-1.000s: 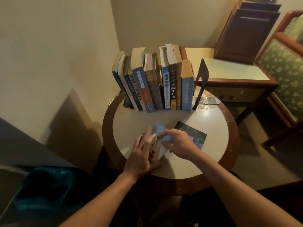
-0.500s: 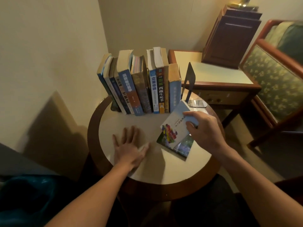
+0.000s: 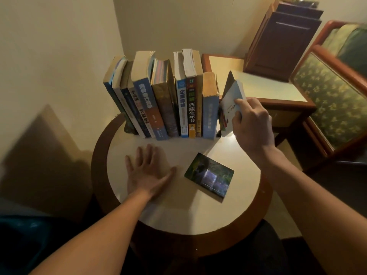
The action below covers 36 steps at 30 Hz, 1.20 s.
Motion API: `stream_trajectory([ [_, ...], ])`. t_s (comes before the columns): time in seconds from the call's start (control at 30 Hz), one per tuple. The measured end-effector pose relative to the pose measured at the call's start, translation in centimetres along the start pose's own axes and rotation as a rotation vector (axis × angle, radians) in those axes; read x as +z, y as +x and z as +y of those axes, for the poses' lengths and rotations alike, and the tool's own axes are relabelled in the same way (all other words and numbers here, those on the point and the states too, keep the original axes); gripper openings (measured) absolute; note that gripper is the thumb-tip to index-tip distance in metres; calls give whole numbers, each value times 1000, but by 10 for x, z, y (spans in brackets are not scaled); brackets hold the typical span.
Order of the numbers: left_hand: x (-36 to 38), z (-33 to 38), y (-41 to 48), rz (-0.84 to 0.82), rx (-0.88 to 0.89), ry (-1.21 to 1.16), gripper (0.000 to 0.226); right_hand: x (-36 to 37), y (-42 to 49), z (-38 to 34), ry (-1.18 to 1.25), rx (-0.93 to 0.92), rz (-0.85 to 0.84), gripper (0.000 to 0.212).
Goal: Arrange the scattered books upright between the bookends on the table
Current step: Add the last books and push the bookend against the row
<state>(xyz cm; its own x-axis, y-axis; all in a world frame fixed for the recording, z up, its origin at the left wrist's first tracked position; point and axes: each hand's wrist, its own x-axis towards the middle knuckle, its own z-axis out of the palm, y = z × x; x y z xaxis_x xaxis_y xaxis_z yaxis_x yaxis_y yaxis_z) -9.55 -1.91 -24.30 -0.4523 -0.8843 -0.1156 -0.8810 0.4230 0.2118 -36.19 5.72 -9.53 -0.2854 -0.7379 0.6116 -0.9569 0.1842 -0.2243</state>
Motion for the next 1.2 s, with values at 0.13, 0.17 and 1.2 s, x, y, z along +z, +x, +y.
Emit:
stream_trajectory([
  [0.13,-1,1,0,23,5,-29,103,28,12,0,108,25,-84,37],
  [0.17,1,0,0,30,2,-22,103,34,12,1,138,47,-112,40],
  [1.2,5,-2,-2,40,-8,21,98,49,-99,-7,25,25,-902,110],
])
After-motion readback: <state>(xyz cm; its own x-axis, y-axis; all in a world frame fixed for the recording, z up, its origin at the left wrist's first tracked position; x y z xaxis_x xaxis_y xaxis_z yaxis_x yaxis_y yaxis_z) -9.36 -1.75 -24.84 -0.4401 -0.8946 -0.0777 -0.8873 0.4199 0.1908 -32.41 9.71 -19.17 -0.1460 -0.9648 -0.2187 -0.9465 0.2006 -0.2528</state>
